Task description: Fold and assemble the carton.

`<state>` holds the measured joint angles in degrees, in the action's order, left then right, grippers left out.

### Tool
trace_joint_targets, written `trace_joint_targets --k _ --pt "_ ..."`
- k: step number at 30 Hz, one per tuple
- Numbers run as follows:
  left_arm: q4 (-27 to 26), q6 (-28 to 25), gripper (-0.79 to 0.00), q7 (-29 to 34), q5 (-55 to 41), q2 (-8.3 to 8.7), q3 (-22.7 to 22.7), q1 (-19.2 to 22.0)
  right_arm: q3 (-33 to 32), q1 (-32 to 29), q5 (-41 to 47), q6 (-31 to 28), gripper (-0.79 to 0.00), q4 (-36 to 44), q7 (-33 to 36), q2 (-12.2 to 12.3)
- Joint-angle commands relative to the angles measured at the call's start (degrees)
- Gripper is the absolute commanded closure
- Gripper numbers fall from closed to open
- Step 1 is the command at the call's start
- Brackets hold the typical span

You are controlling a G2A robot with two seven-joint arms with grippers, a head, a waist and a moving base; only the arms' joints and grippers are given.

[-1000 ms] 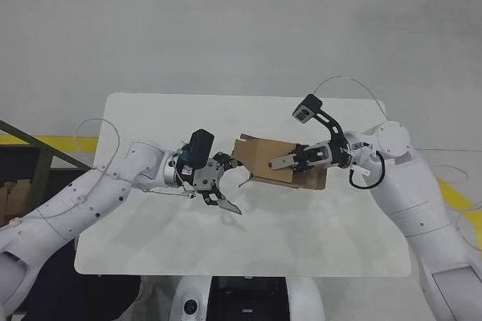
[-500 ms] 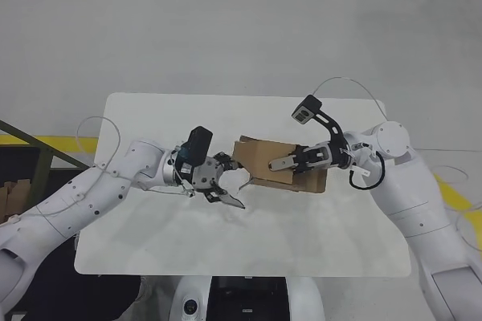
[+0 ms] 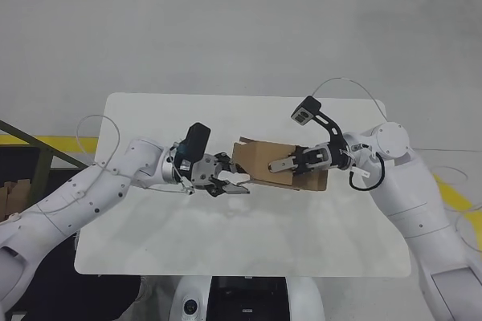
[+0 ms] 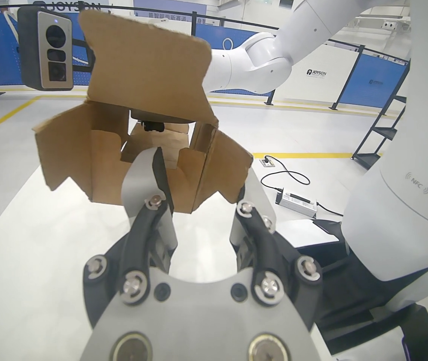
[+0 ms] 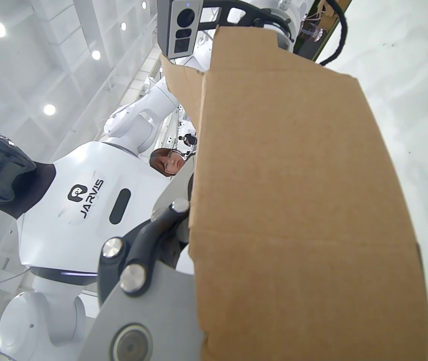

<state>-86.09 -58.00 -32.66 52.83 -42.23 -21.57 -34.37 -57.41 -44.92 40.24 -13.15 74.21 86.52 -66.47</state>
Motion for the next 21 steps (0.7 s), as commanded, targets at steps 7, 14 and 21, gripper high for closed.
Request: trace_joint_targets --k 7,14,21 --pt "0.73 0.00 -0.320 -0.74 -0.87 -0.08 0.28 0.27 -0.10 -0.12 -0.13 0.13 0.000 0.40 0.14 -0.01" --pt "1.30 0.00 -0.289 -1.44 -2.53 -0.04 1.31 0.76 -0.26 -0.24 -0.35 0.22 0.000 0.83 0.14 0.00" --pt "2.19 0.00 -0.259 -1.10 -4.41 -0.04 2.23 1.57 -0.26 -0.33 -0.57 0.39 0.000 1.13 0.11 -0.01"
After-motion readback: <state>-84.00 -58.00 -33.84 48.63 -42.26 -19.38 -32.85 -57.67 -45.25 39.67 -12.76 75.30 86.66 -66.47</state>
